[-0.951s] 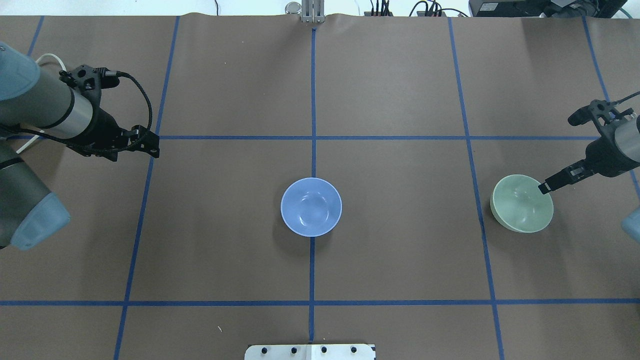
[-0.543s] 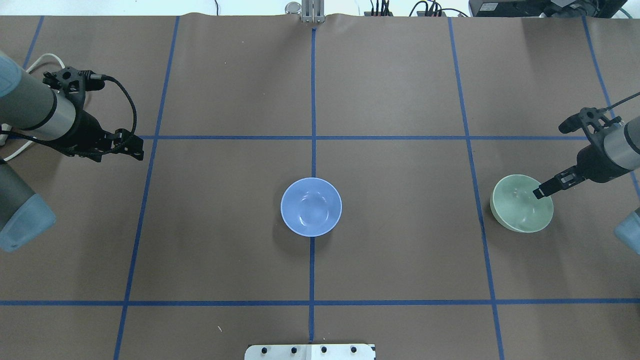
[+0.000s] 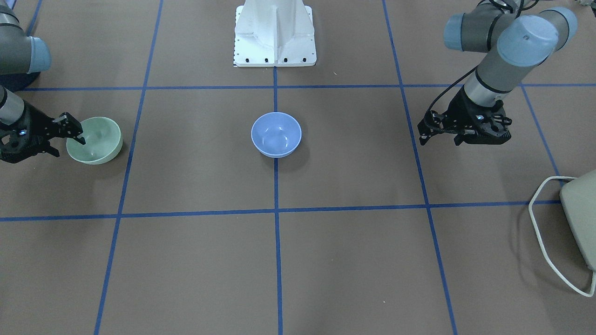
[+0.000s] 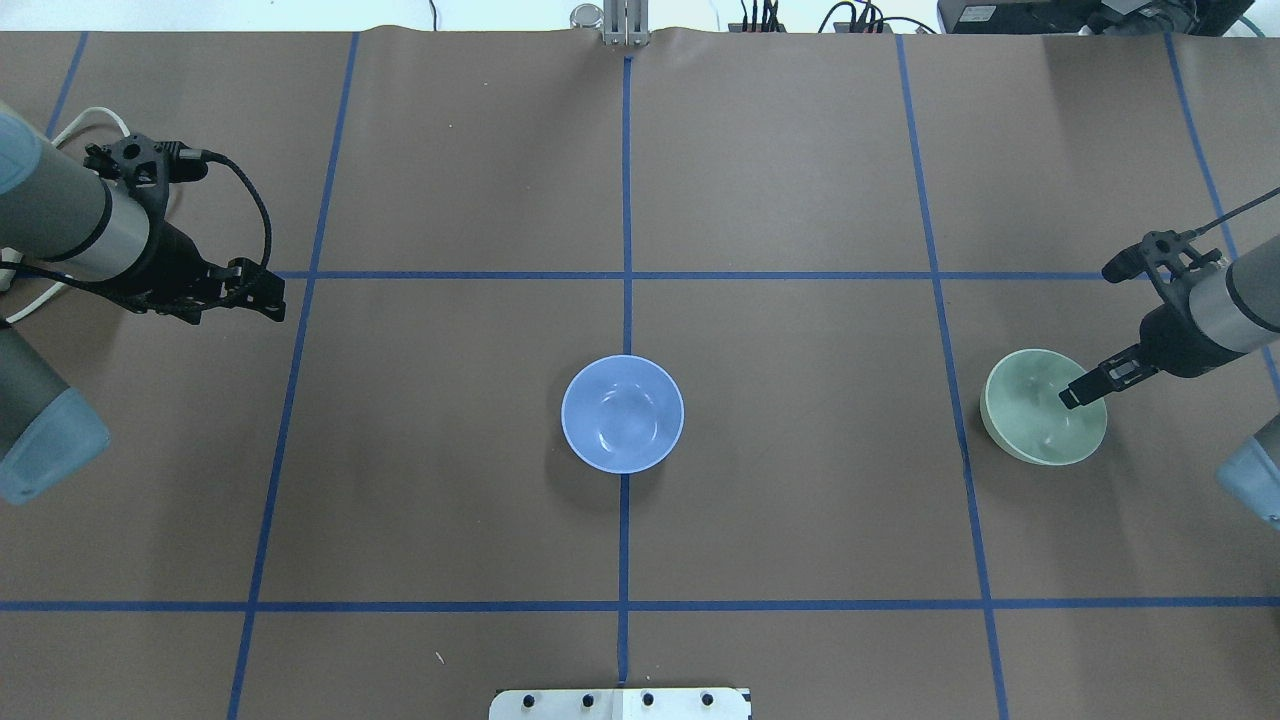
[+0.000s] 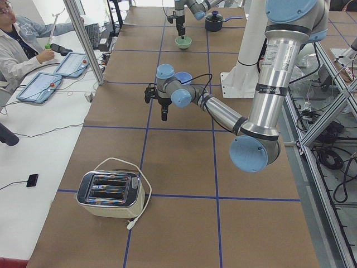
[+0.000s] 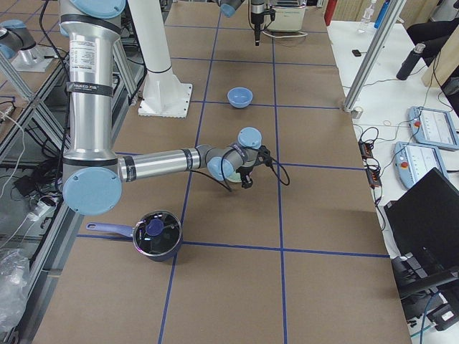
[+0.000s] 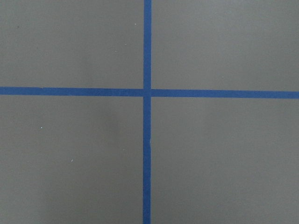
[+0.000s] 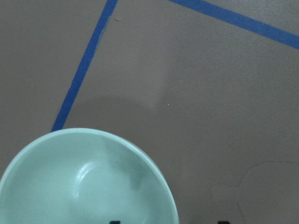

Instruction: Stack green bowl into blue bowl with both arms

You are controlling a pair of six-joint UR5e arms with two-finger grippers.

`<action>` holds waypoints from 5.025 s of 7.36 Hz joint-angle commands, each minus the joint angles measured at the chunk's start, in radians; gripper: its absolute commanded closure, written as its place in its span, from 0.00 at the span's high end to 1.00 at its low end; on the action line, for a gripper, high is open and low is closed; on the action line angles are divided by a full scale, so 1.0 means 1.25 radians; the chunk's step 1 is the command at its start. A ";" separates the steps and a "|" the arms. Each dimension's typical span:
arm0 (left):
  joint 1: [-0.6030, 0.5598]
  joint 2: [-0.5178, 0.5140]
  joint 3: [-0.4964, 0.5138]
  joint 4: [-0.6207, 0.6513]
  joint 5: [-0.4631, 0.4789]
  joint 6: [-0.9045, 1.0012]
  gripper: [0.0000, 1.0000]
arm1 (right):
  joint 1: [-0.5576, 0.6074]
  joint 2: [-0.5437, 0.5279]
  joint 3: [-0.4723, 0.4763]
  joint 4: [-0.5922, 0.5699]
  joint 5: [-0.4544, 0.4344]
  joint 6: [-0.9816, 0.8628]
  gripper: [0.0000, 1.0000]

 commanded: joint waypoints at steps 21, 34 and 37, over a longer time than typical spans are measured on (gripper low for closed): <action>-0.005 0.000 0.007 0.000 0.001 0.012 0.96 | -0.172 0.445 0.128 -0.406 -0.120 0.454 0.04; -0.004 0.004 0.016 0.000 0.001 0.012 0.96 | -0.318 0.584 -0.025 -0.314 -0.249 0.516 0.05; -0.004 0.004 0.017 0.000 0.001 0.012 0.96 | -0.318 0.581 -0.025 -0.314 -0.252 0.517 0.05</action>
